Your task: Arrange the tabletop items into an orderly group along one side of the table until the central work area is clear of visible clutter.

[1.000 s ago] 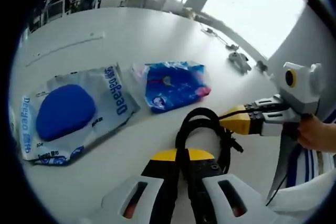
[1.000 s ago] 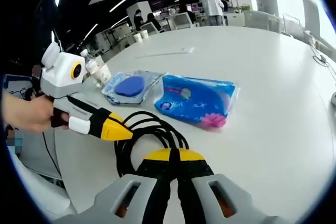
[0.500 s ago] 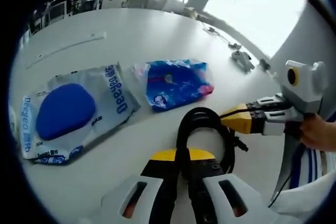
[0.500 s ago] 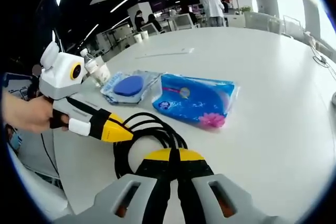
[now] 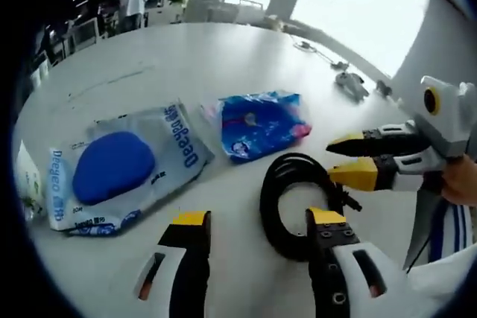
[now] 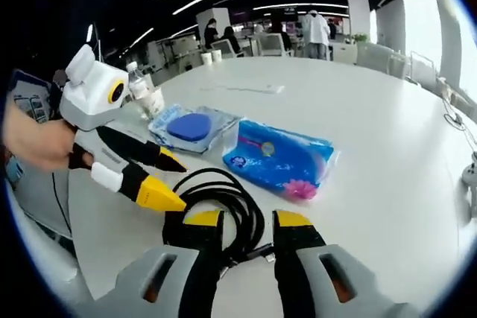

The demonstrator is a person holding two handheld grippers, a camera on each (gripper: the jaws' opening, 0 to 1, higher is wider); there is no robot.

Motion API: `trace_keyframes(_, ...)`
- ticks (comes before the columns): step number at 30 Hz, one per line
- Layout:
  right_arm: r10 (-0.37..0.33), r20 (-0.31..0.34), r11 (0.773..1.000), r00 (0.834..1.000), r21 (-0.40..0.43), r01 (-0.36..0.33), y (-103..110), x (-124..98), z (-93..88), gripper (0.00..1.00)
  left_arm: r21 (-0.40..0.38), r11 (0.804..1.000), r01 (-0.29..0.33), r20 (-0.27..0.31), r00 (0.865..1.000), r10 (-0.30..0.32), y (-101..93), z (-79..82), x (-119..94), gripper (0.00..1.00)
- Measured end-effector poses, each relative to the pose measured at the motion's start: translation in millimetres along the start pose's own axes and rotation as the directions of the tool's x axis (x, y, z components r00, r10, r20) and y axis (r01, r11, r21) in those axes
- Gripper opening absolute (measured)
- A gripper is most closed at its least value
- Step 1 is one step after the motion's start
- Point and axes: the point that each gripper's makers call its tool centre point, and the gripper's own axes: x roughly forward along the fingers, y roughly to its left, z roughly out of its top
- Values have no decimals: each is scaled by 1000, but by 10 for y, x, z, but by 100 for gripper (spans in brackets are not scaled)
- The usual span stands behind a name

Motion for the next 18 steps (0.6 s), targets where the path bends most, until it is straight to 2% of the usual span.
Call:
trace_keyframes(2,11,52,999,999,47,-13,36,-56,77,66,32,999,27,69,997,-29,-33,100,-93,79)
trace_keyframes(3,-3,53,997,999,71,-1,6,-129,66,76,67,997,28,42,999,-31,-17,36,-137,86)
trace_keyframes(4,-1,56,993,998,116,-6,21,-172,53,85,77,997,7,73,997,-12,26,64,-143,94)
trace_keyframes(5,-14,76,991,997,137,3,8,-211,46,91,71,997,16,65,998,-20,40,10,-172,96)
trace_keyframes(7,-23,79,994,997,104,15,8,-273,-4,92,70,997,38,20,999,-40,35,-88,-240,97)
trace_keyframes(10,-43,46,995,998,93,38,-6,-326,-94,92,117,993,20,34,999,-24,60,-74,-319,97)
trace_keyframes(13,-51,50,994,997,100,46,-13,-360,-89,91,91,996,13,51,999,-17,88,-38,-372,97)
trace_keyframes(18,-66,56,994,996,87,61,11,-385,-20,89,100,995,3,67,998,-9,101,8,-445,97)
